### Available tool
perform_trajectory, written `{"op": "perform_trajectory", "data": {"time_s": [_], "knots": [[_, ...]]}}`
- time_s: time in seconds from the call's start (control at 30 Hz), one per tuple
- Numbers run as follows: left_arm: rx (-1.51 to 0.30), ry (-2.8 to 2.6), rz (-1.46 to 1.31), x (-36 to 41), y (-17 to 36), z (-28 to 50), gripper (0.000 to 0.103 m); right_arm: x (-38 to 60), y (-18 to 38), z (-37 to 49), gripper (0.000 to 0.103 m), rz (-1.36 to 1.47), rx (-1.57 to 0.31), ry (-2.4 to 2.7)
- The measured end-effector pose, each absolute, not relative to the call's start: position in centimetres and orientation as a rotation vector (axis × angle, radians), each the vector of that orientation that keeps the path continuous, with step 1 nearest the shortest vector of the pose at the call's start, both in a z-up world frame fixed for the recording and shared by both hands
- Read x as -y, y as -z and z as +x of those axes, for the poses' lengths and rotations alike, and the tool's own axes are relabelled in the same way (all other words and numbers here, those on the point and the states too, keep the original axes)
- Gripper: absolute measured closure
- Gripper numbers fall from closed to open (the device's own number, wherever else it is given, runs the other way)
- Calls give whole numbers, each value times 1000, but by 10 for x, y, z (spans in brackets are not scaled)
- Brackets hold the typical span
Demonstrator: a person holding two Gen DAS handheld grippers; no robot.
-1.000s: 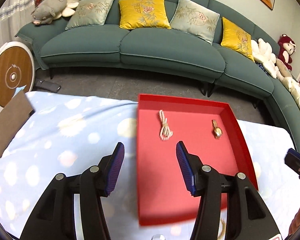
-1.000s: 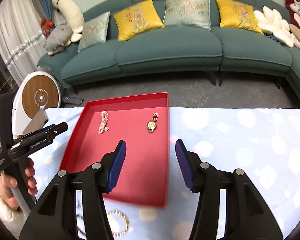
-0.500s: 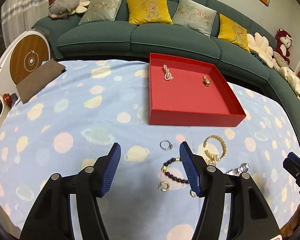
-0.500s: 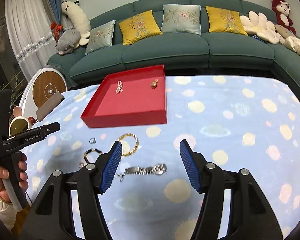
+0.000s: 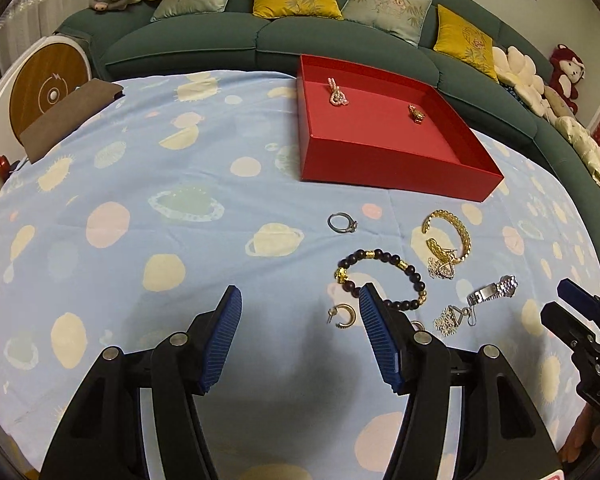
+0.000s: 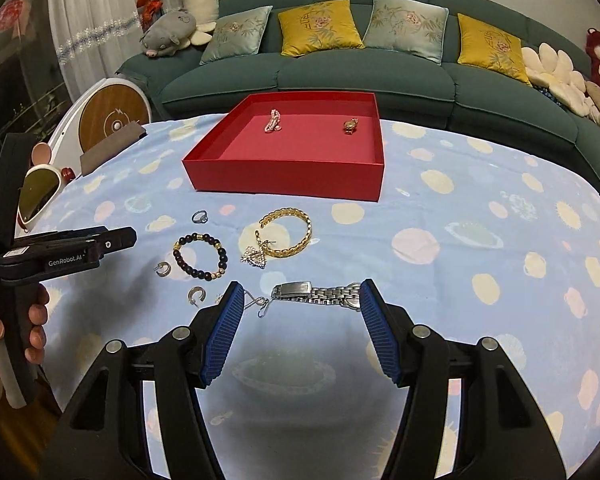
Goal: Organize jewelry
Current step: 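Withdraw both open grippers from the red box back over the table, then lower the left gripper onto the black beaded bracelet and close it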
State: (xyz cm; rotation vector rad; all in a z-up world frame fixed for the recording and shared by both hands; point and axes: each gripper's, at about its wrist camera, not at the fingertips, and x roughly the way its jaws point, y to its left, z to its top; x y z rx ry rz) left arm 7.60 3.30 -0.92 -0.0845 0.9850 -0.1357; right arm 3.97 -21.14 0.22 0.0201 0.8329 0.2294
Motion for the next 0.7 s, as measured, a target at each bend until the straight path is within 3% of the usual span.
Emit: {"op": "perform_trajectory", "data": {"time_s": [0.7], "knots": [[-1029,135,-51,3,44,108,47,225,11,44,45,56,-879,-195]]}}
